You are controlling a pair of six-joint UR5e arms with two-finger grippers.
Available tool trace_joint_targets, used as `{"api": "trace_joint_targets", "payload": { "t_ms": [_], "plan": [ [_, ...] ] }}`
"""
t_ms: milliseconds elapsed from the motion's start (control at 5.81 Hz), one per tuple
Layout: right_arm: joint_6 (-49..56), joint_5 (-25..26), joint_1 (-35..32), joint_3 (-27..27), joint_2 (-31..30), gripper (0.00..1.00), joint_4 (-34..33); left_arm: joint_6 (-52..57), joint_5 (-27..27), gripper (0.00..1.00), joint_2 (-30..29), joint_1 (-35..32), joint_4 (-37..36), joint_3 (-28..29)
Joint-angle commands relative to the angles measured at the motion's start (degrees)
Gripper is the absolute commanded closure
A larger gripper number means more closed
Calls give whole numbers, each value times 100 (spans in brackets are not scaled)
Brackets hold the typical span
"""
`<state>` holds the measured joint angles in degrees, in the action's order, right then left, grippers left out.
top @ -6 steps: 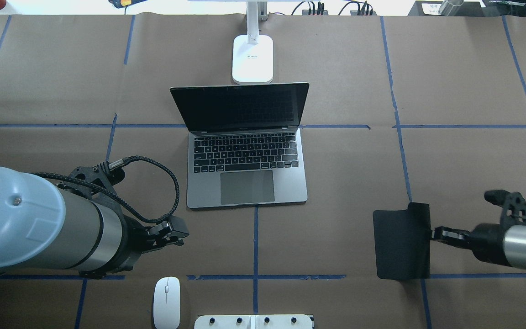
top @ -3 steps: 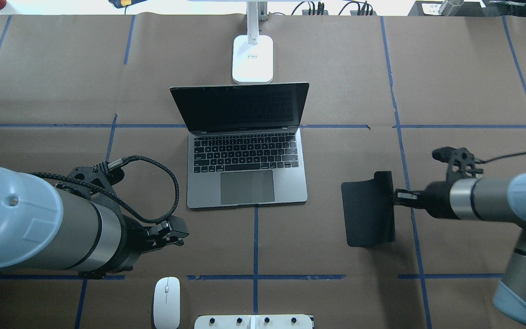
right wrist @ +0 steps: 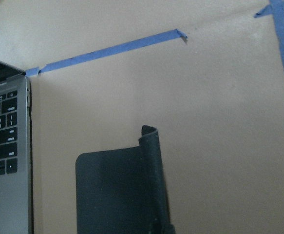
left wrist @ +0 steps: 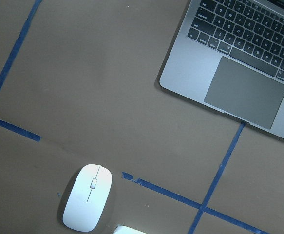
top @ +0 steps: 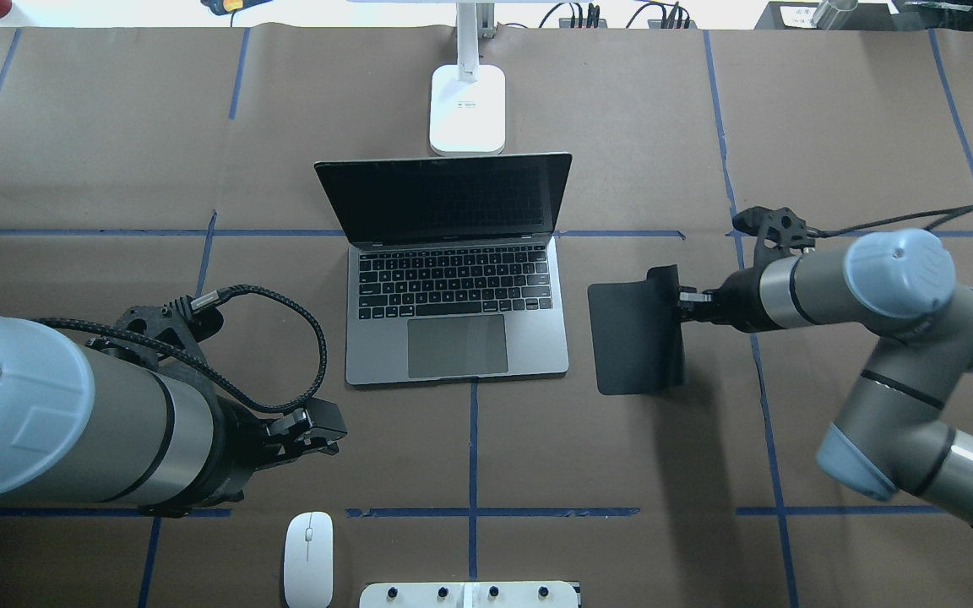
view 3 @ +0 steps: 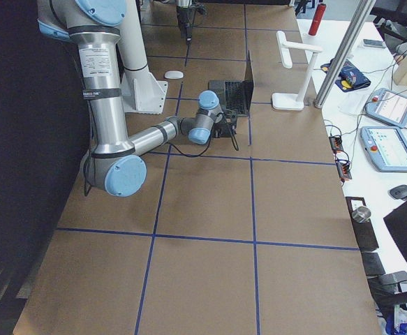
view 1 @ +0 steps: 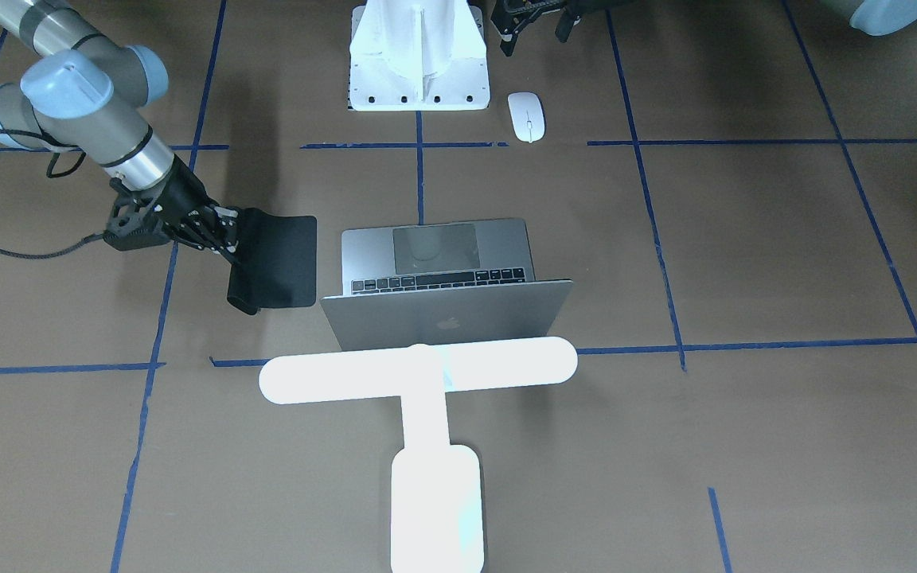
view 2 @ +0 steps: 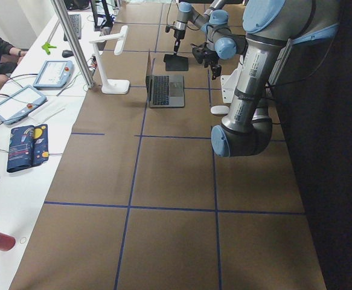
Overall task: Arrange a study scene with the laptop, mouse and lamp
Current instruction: 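Lower the mouse pad beside the laptop and open the right gripper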
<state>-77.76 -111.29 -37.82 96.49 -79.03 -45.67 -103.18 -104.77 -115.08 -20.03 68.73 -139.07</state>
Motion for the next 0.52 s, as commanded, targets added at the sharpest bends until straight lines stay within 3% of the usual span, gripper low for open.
{"api": "trace_joint_targets", "payload": {
  "t_ms": [0,172,344],
  "plan": [
    [16,-86,-146,-550,545,100,5,0,0,0,-5,-1,0,-32],
    [16,-104,-155,-604,564,100,5,0,0,0,-14,-1,0,-32],
    [7,-113,-173,-605,565,92,5,0,0,0,-14,-1,0,-32]
  ]
}}
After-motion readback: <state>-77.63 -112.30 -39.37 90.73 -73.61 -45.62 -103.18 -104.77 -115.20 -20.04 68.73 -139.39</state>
